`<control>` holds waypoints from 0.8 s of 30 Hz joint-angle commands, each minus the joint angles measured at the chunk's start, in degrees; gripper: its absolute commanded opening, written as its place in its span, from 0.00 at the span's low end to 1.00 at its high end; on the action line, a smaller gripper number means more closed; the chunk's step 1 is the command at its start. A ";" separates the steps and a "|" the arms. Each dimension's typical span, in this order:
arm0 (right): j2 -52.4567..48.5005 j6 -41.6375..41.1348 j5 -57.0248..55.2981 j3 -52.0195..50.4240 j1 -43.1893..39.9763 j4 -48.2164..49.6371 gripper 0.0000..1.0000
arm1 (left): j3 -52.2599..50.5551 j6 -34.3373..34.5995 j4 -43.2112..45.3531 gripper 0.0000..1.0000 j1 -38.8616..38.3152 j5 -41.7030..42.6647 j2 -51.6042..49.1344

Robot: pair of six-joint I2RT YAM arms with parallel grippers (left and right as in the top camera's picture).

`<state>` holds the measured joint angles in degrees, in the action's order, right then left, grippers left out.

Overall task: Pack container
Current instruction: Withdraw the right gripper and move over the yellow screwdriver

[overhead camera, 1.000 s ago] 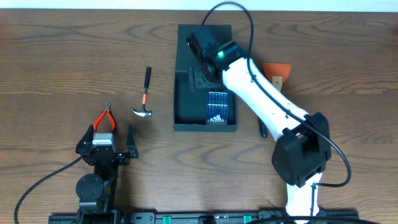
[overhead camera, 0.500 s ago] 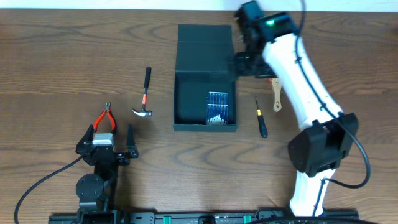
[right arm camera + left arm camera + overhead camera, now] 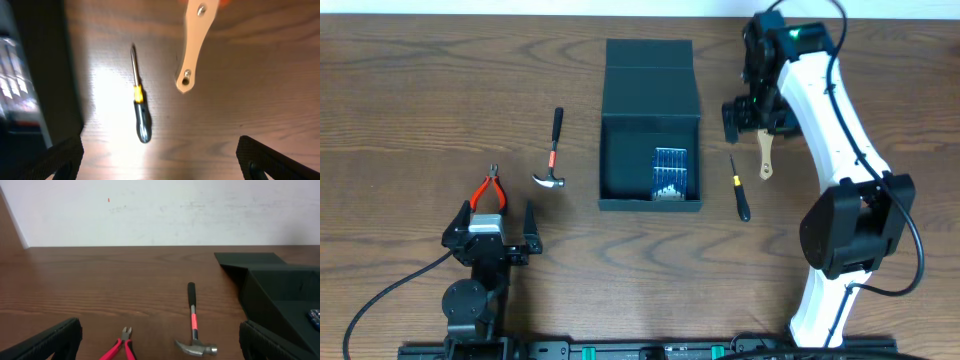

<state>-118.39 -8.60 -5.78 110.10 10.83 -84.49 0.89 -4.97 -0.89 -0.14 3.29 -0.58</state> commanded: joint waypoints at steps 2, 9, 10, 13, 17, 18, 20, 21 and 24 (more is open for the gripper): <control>0.31 3.17 1.18 -8.07 -0.26 2.47 0.99 | -0.61 -0.81 -0.85 0.98 -0.15 0.79 0.35; 0.31 3.56 5.20 -21.00 -0.26 8.41 0.99 | -0.61 -0.81 -0.85 0.99 -0.15 0.76 0.35; 0.31 3.54 5.25 -22.27 -0.26 9.03 0.99 | -0.61 -0.81 -0.85 0.98 -0.15 0.79 0.35; 0.31 3.52 6.14 -25.68 -0.20 10.91 0.99 | -0.61 -0.81 -0.85 0.99 -0.15 0.79 0.35; 0.31 3.15 6.78 -28.55 -0.20 13.07 0.98 | -0.61 -0.81 -0.85 0.99 -0.15 0.79 0.35; 0.31 3.08 6.95 -29.20 -0.20 13.64 0.98 | -0.61 -0.81 -0.85 0.99 -0.15 0.79 0.35; 0.31 3.10 7.65 -30.38 -0.20 14.91 0.97 | -0.61 -0.81 -0.85 0.99 -0.15 0.79 0.35; 0.31 3.08 7.80 -30.75 -0.20 15.39 0.97 | -0.61 -0.81 -0.85 0.98 -0.15 0.79 0.35; 0.31 3.10 8.33 -31.45 -0.02 16.68 0.96 | -0.61 -0.81 -0.85 0.99 -0.15 0.79 0.35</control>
<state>-118.41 -5.82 1.15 79.29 10.83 -68.45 0.89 -4.97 -0.86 -0.14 3.29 -0.58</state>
